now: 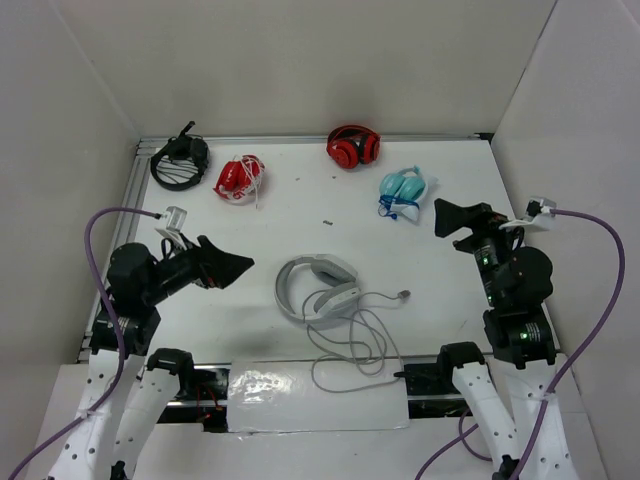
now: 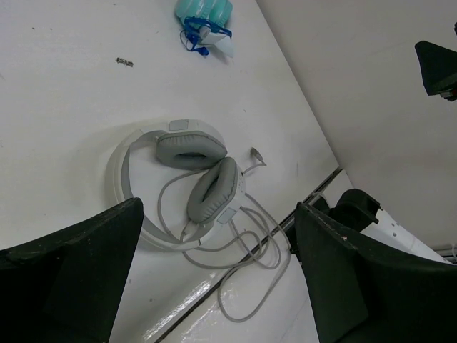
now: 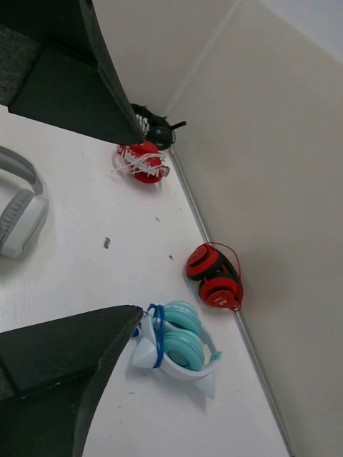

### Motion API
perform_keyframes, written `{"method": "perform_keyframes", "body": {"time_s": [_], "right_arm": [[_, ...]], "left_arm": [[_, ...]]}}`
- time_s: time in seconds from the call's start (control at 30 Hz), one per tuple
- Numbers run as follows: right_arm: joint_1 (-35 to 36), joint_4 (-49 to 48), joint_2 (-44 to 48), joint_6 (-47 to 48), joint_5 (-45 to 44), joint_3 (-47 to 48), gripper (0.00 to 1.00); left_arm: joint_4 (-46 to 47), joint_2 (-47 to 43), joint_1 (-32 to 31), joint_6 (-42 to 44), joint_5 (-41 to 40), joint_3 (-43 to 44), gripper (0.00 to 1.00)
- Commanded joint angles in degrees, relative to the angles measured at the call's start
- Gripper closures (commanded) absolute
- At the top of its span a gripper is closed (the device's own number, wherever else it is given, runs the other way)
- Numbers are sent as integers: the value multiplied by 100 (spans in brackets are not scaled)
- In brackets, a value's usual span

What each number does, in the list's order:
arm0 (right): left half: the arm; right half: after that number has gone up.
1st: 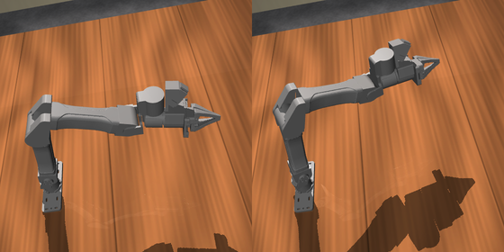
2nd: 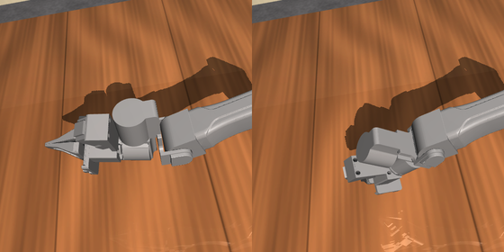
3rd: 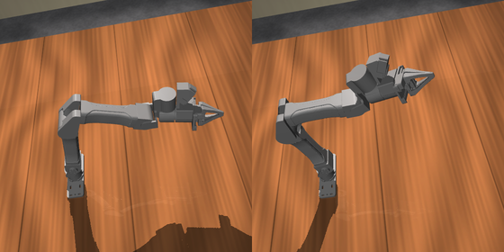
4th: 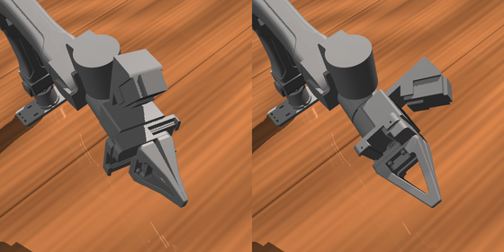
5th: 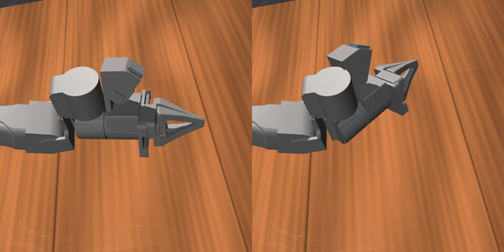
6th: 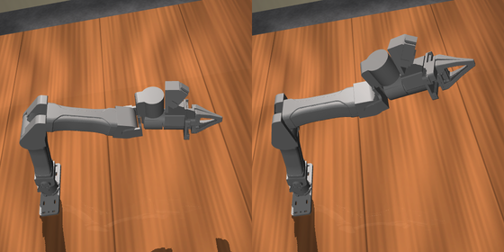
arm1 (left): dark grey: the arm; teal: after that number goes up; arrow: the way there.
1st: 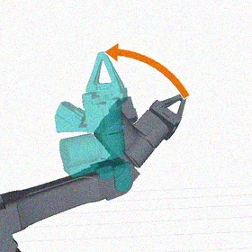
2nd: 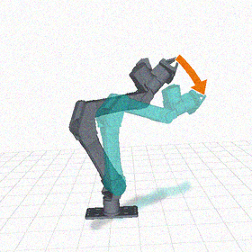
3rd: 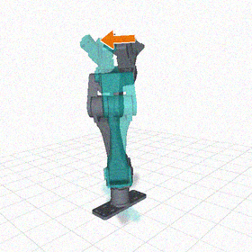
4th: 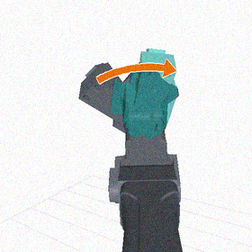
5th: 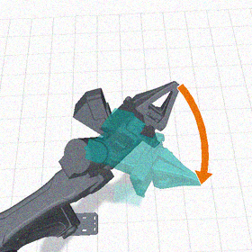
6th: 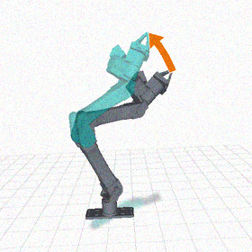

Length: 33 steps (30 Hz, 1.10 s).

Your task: Wrap the headphones

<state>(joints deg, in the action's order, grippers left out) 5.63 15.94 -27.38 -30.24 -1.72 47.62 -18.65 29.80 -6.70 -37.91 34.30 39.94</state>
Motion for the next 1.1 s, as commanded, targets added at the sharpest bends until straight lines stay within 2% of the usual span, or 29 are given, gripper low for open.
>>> {"method": "perform_keyframes", "body": {"time_s": [0.0,0.23,0.37,0.43,0.63,0.77,0.9,1.07], "right_arm": [[0,83,118,-139,-56,195,0],[0,207,22,-202,-102,-50,0],[0,383,-363,-149,-22,-182,0],[43,488,-566,-184,-92,-296,0],[237,427,-857,-404,-408,-613,0],[517,681,-1015,-509,-1013,-683,0],[703,805,-1085,-658,-1480,-710,0],[878,963,-1130,-773,-1902,-727,0]], "left_arm": [[-15,43,2,-102,23,119,1],[-42,350,-7,-155,138,14,1],[211,947,-24,-76,488,-144,1],[336,1307,-260,-6,586,-293,1],[90,2160,-683,-102,-318,-338,1],[406,2539,-885,-129,-205,-514,1],[381,3179,-1455,-252,-775,-400,1],[-111,4075,-2159,-462,-2030,109,4]]}}
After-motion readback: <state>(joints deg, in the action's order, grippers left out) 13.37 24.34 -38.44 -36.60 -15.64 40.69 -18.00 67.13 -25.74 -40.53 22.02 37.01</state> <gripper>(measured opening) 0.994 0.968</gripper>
